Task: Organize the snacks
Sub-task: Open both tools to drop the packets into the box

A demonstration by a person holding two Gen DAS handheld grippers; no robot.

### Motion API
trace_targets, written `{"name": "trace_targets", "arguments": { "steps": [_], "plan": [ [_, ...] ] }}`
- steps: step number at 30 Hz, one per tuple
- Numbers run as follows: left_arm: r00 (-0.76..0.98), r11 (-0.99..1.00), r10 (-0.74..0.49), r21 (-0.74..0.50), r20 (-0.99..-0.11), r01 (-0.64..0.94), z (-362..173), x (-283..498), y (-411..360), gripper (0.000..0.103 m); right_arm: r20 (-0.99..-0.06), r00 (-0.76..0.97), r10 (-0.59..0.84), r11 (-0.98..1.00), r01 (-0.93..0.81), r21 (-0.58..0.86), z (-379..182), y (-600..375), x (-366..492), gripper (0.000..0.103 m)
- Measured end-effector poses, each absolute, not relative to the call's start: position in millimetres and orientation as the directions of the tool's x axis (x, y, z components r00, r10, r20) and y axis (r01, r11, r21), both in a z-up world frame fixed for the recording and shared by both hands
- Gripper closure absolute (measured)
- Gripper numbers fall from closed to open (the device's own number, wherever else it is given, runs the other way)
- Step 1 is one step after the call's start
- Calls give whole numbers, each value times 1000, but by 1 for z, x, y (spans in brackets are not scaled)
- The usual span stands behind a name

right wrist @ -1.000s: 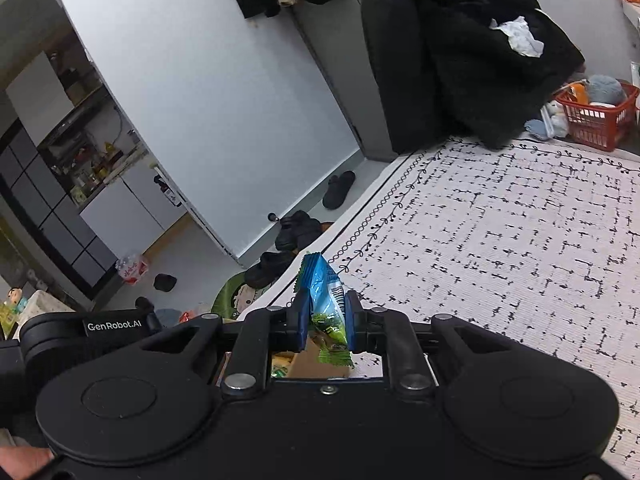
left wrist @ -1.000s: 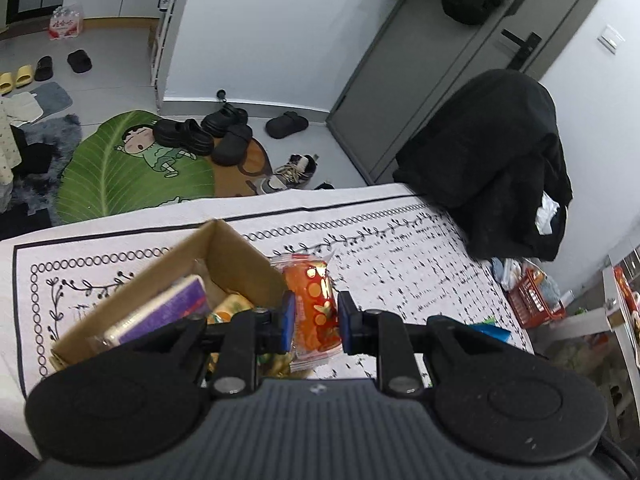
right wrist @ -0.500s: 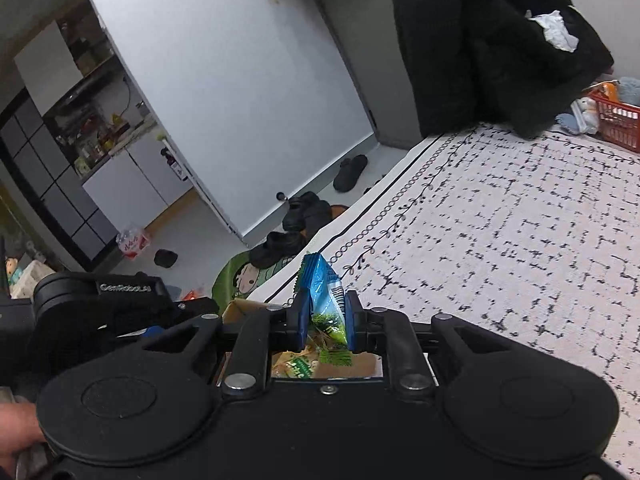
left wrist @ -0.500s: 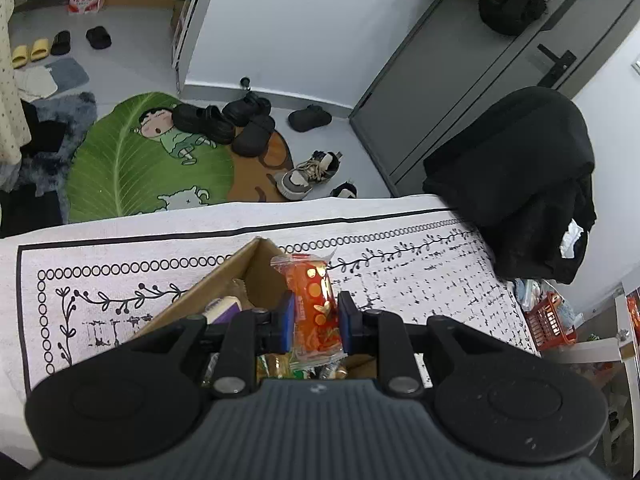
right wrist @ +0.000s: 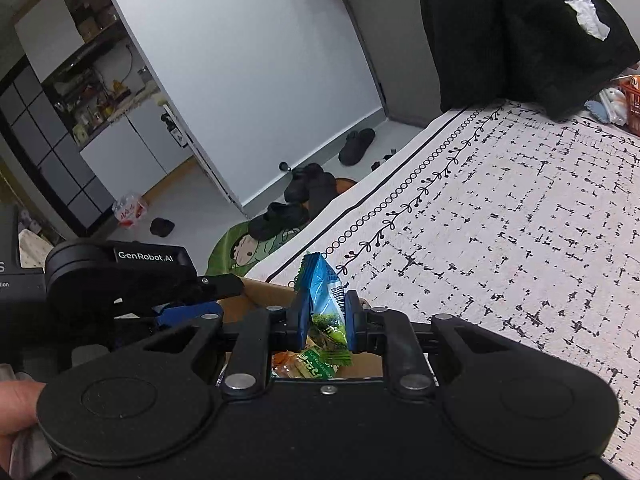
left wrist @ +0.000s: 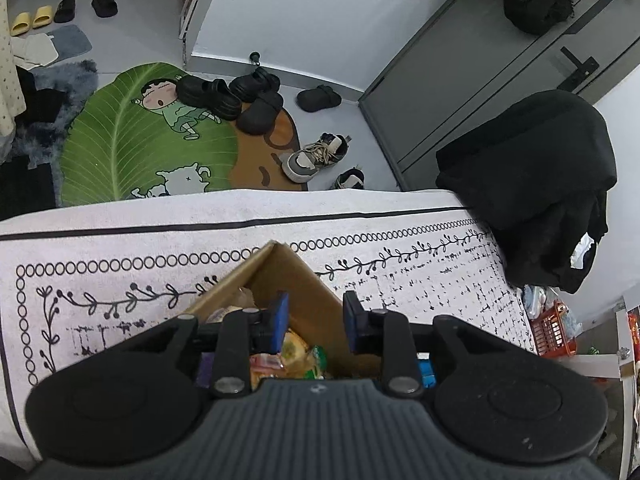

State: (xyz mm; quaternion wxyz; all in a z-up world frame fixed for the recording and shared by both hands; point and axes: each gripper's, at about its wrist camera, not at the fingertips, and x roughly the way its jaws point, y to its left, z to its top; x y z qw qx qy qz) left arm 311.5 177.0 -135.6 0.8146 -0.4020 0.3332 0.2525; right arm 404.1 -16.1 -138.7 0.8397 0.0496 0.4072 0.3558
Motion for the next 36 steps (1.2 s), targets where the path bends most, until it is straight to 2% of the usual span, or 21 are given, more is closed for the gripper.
{"name": "trace_targets", "arguments": {
  "steps": [5,9,10,15,17,20,27,31,36],
  "plan": [
    [643,548,141,-481,-753,-684,-135,310,181,73,-654,397,643,734,-564,379,-141,-9,404,85],
    [636,548,137,-477,-759,-687,-134,305,181,69,-662,374,650,722,-576,383,-140,-4,400,76],
    [634,548,135,-476,-761,-688,-133,304,181,66,-661,375,650,720,-581,379,-139,-5,399,73],
    [625,555,133,-464,-769,-690,-124,293,176,44,-667,392,634,743,-550,382,-136,-19,402,73],
    [620,560,121,-463,-775,-687,-120,290,173,32,-675,403,618,756,-540,370,-136,-26,400,73],
    [612,581,117,-446,-782,-681,-112,284,167,24,-699,411,585,782,-514,353,-133,-36,397,73],
    [628,619,92,-450,-772,-644,-98,262,150,19,-708,429,561,803,-489,340,-117,-55,382,72],
    [633,662,79,-434,-770,-611,-86,251,138,12,-711,433,554,807,-490,331,-106,-63,366,55],
    [645,715,72,-412,-761,-566,-71,234,123,8,-701,434,566,801,-491,343,-94,-76,348,53]
  ]
}}
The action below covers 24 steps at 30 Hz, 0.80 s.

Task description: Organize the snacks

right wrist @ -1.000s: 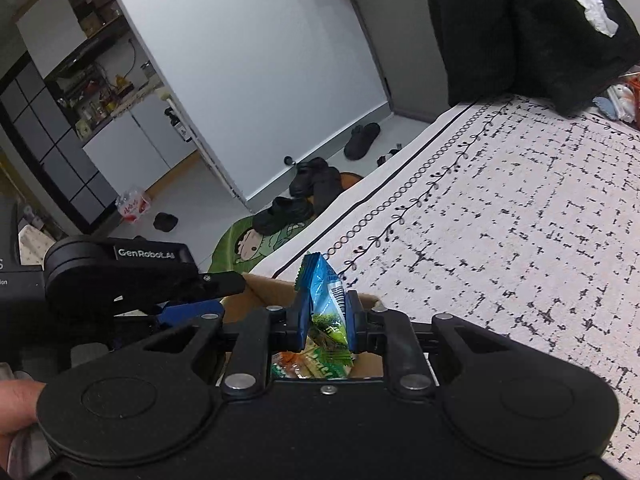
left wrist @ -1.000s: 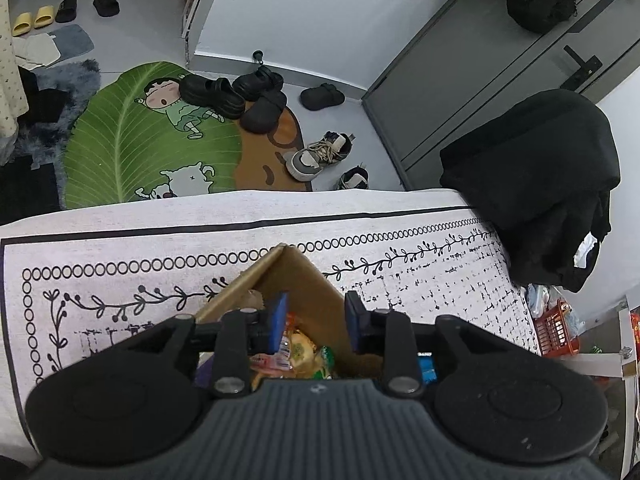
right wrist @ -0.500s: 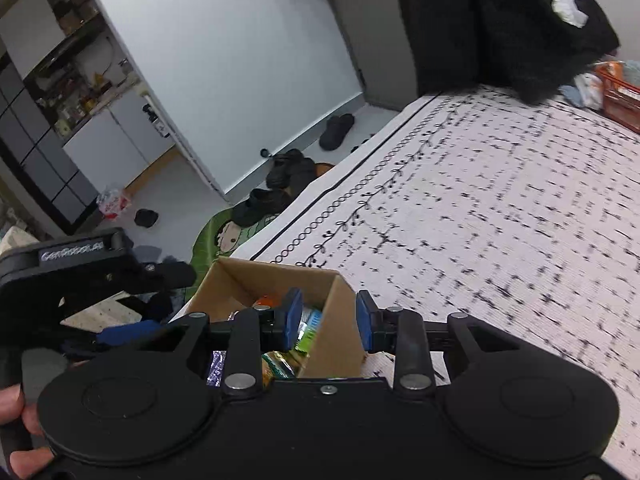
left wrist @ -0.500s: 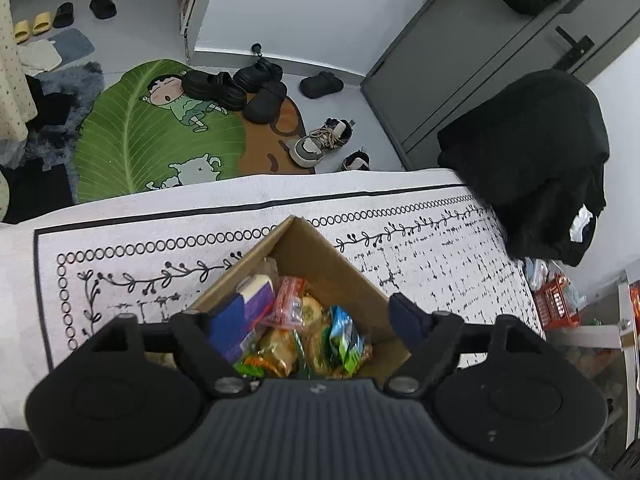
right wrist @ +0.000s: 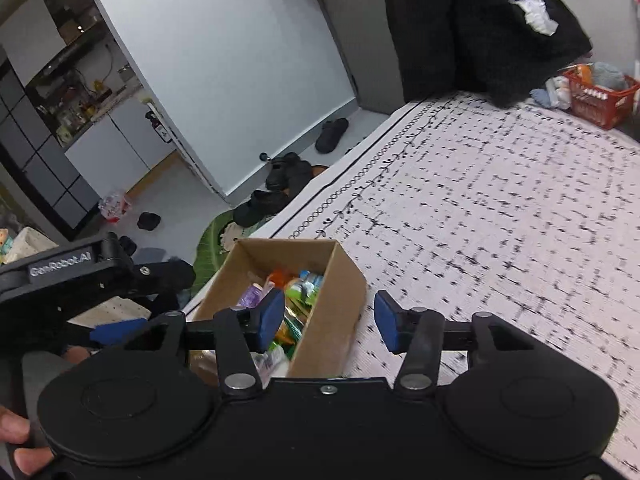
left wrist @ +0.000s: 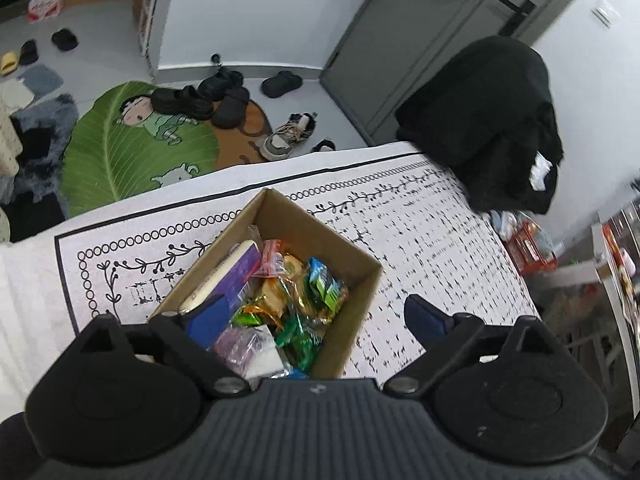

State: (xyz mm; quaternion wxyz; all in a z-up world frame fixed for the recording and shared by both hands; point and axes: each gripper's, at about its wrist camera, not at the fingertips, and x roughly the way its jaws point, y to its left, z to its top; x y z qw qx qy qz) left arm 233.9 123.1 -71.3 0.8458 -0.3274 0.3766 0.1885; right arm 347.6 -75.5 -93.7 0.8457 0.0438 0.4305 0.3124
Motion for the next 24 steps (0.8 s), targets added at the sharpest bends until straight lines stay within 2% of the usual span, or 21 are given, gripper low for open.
{"name": "trace_targets", "arguments": {
  "steps": [7,11,18,24],
  "plan": [
    [655,753,72,-390,-752,-530,-59,208,107,6,-685,455,569,807,-469,359,-80,-98,320,46],
    [666,772,76,-379,-742,-510,-50,192,98,0,-681,473,560,816,-458,353,-72,-110,307,44],
    [689,810,79,-356,-721,-466,-37,170,81,0,-664,525,533,838,-436,327,-58,-135,285,32],
    [696,851,84,-312,-713,-422,-30,154,64,0,-651,563,509,856,-415,310,-48,-154,263,18]
  ]
}}
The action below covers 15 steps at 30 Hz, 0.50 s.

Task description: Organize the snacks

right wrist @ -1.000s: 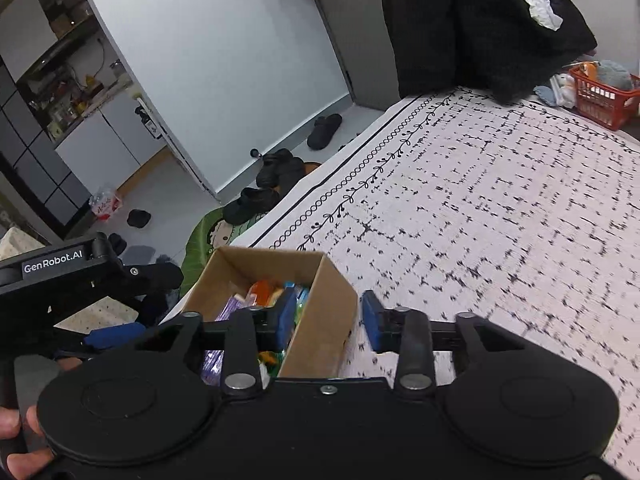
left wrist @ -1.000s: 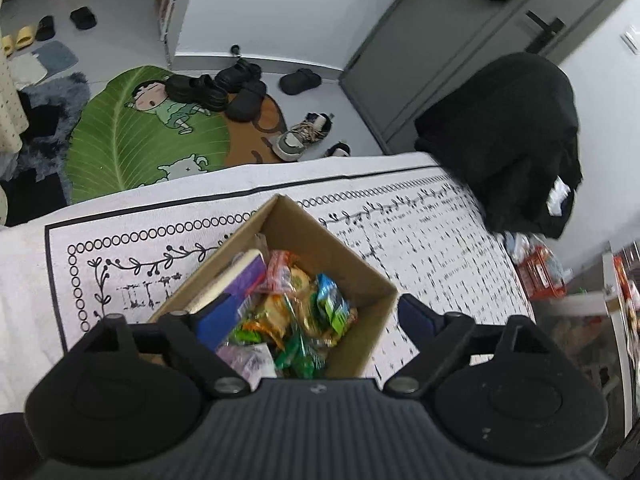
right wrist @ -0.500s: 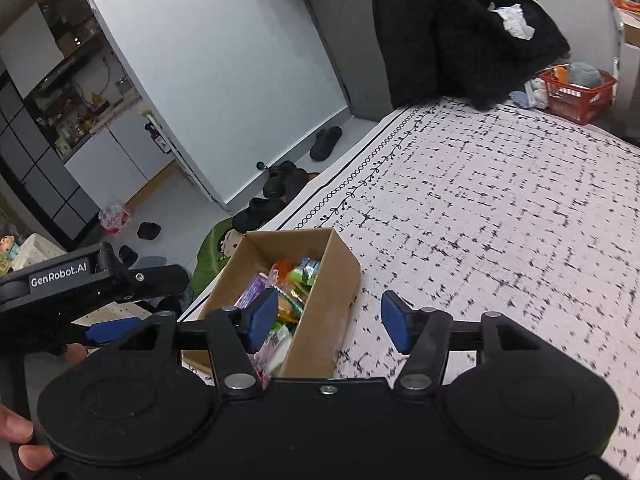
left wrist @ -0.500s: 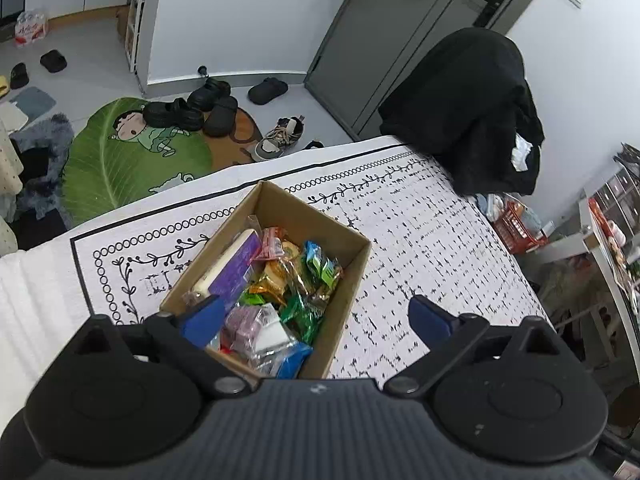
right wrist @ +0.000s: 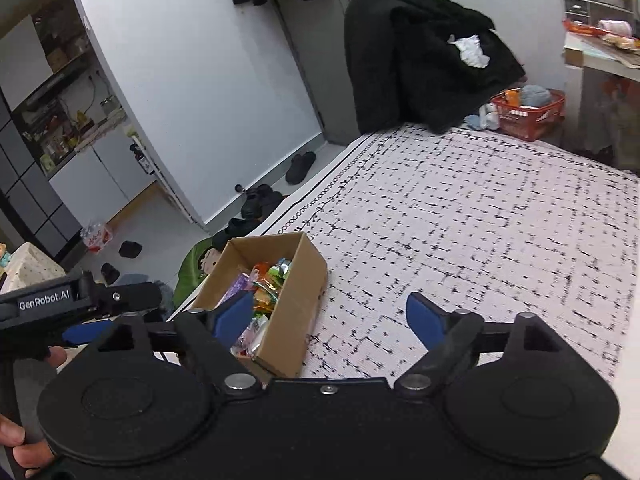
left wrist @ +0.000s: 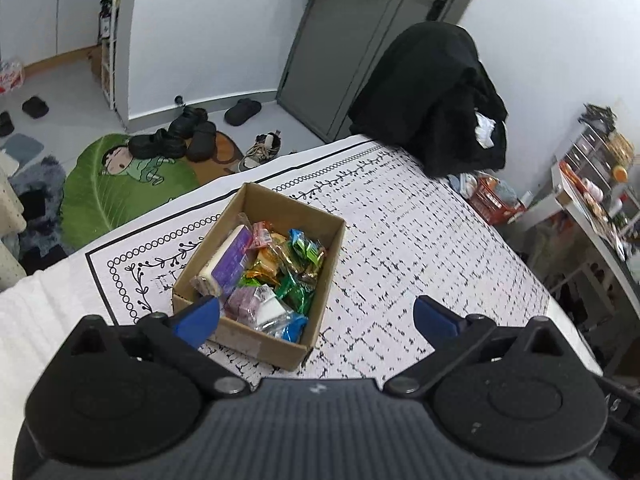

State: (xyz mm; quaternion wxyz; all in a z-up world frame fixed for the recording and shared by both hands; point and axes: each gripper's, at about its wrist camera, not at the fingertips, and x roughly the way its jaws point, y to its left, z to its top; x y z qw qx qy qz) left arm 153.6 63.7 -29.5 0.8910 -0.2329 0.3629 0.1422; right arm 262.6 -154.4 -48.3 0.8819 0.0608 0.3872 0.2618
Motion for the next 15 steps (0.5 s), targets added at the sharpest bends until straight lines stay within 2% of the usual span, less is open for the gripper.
{"name": "trace_targets", "arguments": {
  "steps": [15],
  "plan": [
    [740,912,71,-257,-669,-321,-11,106,32,0,-624,629,464,885,-352,304,-33,-197,213,3]
  ]
}}
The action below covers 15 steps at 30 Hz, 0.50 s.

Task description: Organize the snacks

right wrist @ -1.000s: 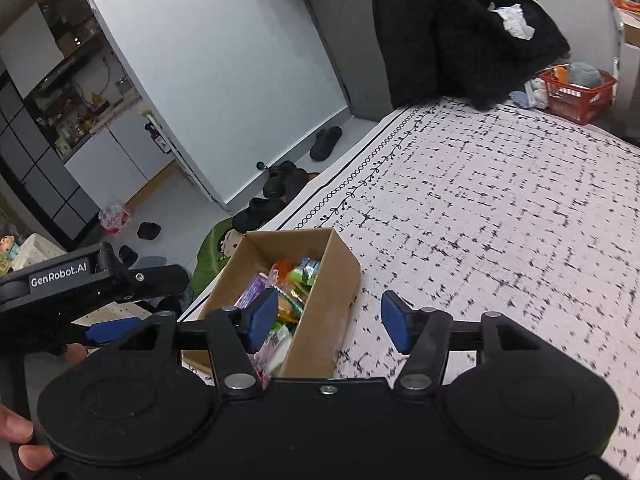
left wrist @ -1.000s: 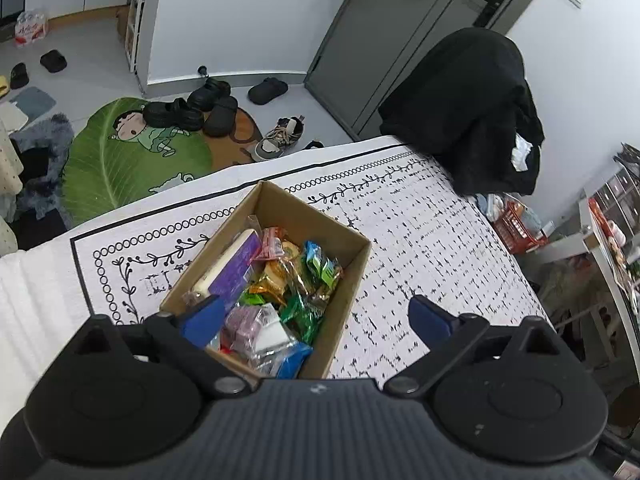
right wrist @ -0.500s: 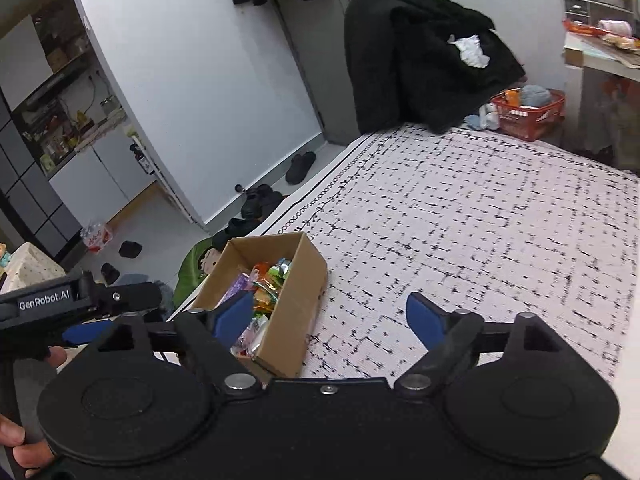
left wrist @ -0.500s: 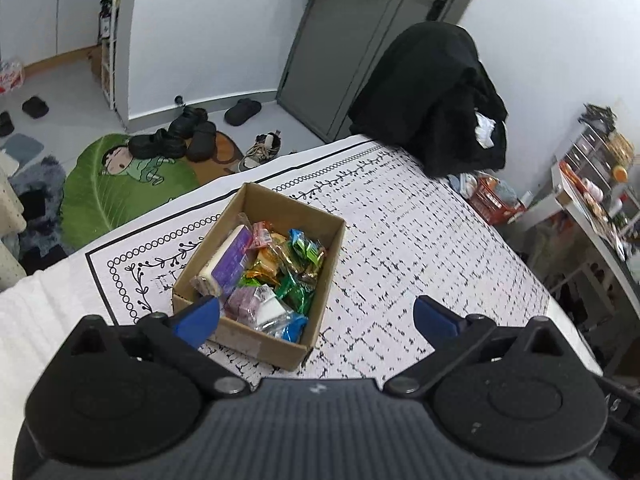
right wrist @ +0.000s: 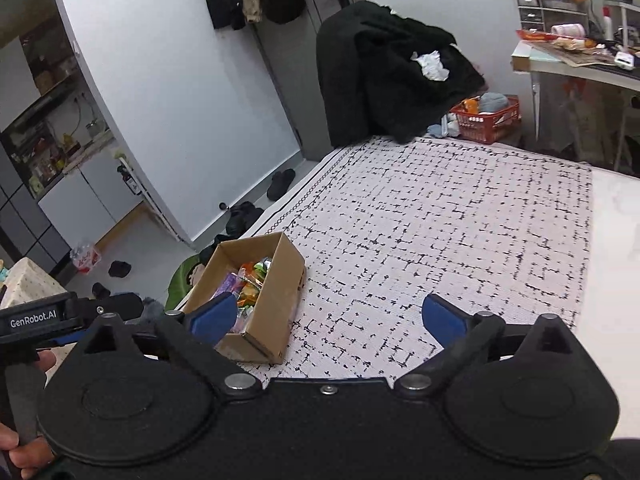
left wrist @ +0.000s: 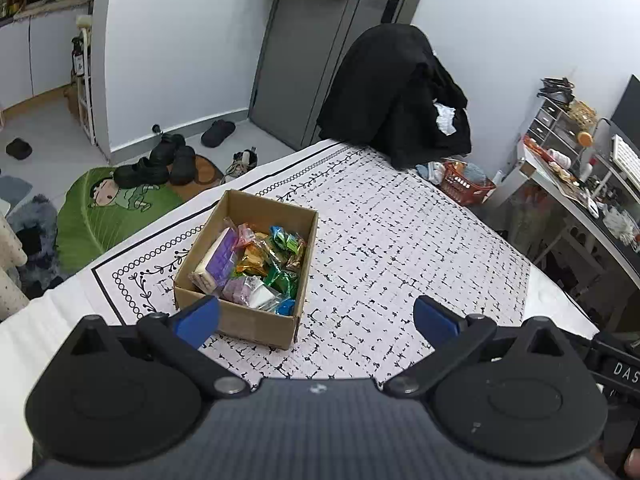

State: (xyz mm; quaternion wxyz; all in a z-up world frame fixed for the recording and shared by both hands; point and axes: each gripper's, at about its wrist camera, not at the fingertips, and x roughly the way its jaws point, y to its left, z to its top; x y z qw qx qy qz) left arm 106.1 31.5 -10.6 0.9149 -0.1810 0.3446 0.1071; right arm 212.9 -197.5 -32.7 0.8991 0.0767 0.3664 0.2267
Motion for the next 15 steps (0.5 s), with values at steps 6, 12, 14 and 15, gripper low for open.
{"name": "trace_targets", "arguments": {
  "steps": [6,12,14,15],
  "plan": [
    [758,924,71,-243,-648,-295,-2,87,27,0,-629,641,440,896,-354,267,-23,-201,190,0],
    [773,939,73,-218,-630,-266,6,68,25,0,-629,667,399,914,-344,215,-14,-199,169,0],
    [778,944,74,-208,-623,-256,9,62,25,0,-625,676,390,918,-341,204,-11,-198,162,0],
    [781,946,74,-204,-620,-252,11,58,25,0,-622,681,387,919,-340,199,-9,-198,158,0]
  ]
}}
